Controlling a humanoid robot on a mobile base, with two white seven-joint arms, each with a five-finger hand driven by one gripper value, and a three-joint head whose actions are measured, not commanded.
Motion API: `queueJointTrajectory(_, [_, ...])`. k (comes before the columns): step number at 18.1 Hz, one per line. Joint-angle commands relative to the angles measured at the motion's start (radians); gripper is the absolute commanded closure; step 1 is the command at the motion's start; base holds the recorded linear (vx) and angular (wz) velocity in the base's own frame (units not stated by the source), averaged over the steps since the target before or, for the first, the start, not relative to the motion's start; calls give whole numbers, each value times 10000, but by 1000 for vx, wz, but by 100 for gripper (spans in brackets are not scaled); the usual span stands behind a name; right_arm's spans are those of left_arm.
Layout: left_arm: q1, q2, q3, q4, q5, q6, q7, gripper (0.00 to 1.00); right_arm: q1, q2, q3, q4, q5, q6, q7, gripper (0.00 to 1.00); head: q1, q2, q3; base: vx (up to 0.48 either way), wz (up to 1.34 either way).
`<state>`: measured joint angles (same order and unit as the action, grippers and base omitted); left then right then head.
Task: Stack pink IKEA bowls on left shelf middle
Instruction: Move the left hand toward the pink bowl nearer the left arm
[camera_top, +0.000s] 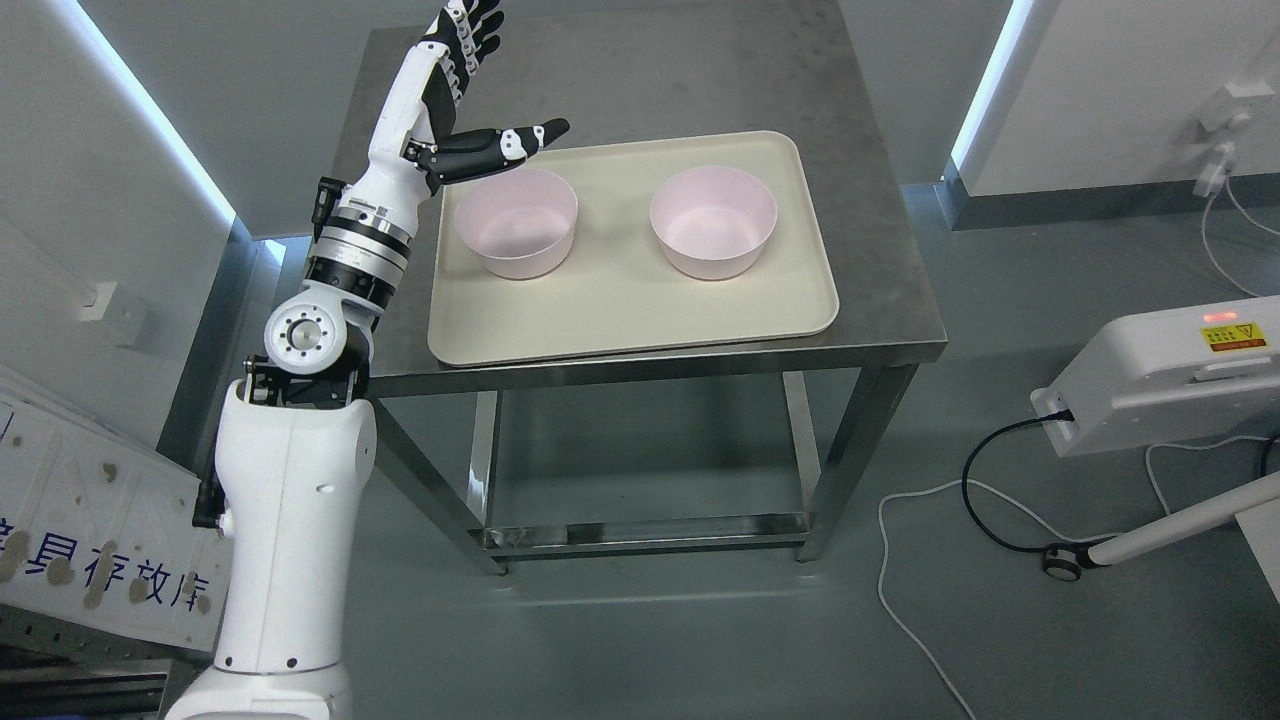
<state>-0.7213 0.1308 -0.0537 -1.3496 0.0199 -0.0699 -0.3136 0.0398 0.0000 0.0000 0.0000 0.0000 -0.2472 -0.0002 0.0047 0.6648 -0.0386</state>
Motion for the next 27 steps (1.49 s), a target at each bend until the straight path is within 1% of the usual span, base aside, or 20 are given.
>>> queueJointTrajectory(1, [-1009,292,885,2881,167,-144,-116,0,1,-175,-46,-175,-15,2,2,0,0,0,0,12,0])
queueJointTrajectory(3, [-871,-675,1791,2881,199,-312,-100,0,1,-175,-46,-175,-15,2,2,0,0,0,0,6,0])
queueJointTrajectory(4, [-886,-710,1750,2881,154,-283,-176,0,1,-175,-46,-175,-15,2,2,0,0,0,0,0,0])
queueJointTrajectory(5, [-962,-497,1491,2896,-90,-237,-222,0,1,-175,-46,-175,-15,2,2,0,0,0,0,0,0])
queueJointTrajectory(8, [-1101,759,-270,3049,-1560,-237,-589,0,1,-175,-46,-175,-15,2,2,0,0,0,0,0,0])
queueJointTrajectory(9, [-1192,1082,-1005,3156,-2005,-237,-956,1,1,-175,-46,-175,-15,2,2,0,0,0,0,0,0])
queueJointTrajectory(11, [-1498,1375,-1822,3340,-2712,-221,-1844,3,1,-175,-46,-175,-15,2,2,0,0,0,0,0,0])
queueJointTrajectory(12, [-1727,1346,-1916,3508,-2988,-100,-2153,5,1,-175,-46,-175,-15,2,2,0,0,0,0,0,0])
queueJointTrajectory(13, [-2003,1285,-1841,3874,-3280,312,-2186,5,1,-175,-46,-175,-15,2,2,0,0,0,0,0,0])
queueJointTrajectory(16, [-2617,1100,-1642,4199,-3267,2120,-2324,5,1,-175,-46,-175,-15,2,2,0,0,-3,0,0,0])
queueJointTrajectory(17, [-2817,1100,-1611,4428,-3252,2490,-2340,5,1,-175,-46,-175,-15,2,2,0,0,-5,0,0,0])
queueJointTrajectory(19, [-2972,1207,-1595,4782,-3252,2632,-2416,5,1,-175,-46,-175,-15,2,2,0,0,-7,0,0,0])
queueJointTrajectory(22, [-2881,1299,-1610,4783,-3222,2632,-2768,5,1,-175,-46,-175,-15,2,2,0,0,-7,0,0,0])
queueJointTrajectory(24, [-2728,1590,-1595,4615,-3176,2586,-3029,5,1,-175,-46,-175,-15,2,2,0,0,-8,0,0,0])
queueJointTrajectory(27, [-2405,1607,-1610,3925,-3160,2586,-3398,6,1,-175,-46,-175,-15,2,2,0,0,-8,0,0,0])
